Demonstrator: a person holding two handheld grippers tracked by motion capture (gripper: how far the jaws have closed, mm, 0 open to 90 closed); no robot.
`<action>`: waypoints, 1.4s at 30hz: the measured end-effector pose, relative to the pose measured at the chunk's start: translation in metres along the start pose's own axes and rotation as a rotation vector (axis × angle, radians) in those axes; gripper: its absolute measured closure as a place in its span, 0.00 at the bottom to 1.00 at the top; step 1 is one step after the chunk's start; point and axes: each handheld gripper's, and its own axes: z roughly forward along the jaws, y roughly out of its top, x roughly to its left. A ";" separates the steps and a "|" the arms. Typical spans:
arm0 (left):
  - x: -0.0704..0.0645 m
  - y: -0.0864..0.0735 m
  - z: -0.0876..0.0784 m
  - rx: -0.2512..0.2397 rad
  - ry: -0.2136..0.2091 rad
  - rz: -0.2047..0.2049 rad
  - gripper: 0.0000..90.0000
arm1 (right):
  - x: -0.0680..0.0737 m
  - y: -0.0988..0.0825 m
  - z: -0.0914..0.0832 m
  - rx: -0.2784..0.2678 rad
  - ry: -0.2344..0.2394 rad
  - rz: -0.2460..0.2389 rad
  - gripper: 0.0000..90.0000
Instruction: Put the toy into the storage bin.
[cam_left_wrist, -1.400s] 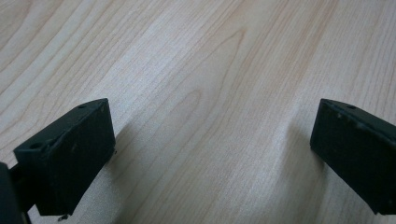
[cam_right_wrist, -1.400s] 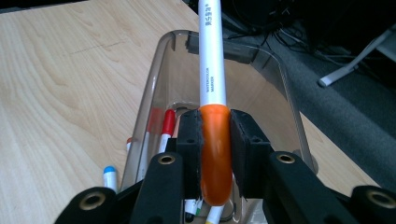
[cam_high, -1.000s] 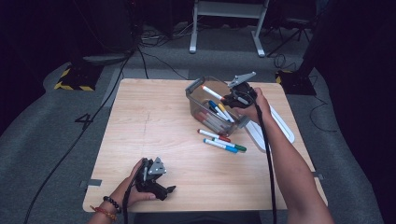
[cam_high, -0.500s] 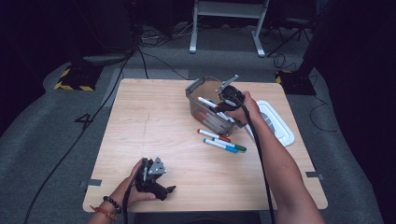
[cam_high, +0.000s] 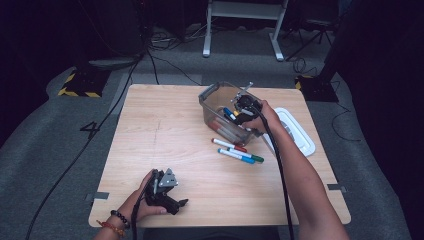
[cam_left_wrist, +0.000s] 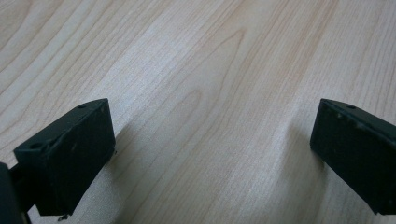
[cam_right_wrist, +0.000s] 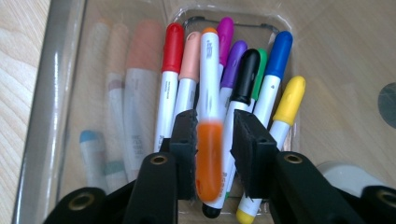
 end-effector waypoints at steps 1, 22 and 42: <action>0.000 0.000 0.000 0.000 0.000 0.000 0.00 | 0.000 0.000 -0.002 -0.019 0.000 0.003 0.72; 0.000 0.000 0.000 0.000 0.000 0.000 0.00 | 0.026 -0.070 -0.103 -0.415 -0.025 -0.045 0.44; 0.000 0.000 0.000 -0.002 0.002 0.000 0.00 | 0.080 -0.151 -0.044 -0.351 0.067 -0.119 0.49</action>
